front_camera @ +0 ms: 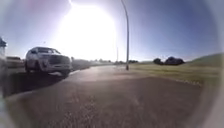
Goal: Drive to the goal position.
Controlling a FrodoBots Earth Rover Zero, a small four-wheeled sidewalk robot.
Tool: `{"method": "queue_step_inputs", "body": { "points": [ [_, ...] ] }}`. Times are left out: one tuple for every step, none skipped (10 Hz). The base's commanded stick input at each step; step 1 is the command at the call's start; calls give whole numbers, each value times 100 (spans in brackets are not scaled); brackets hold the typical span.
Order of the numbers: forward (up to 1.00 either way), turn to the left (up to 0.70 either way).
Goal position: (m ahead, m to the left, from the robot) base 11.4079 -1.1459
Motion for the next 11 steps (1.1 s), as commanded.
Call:
{"method": "queue_step_inputs", "body": {
  "points": [
    [70,0],
    [70,0],
    [70,0],
    [70,0],
    [70,0],
    [70,0],
    [70,0],
    [70,0],
    [70,0],
    [70,0],
    [70,0]
  ]
}}
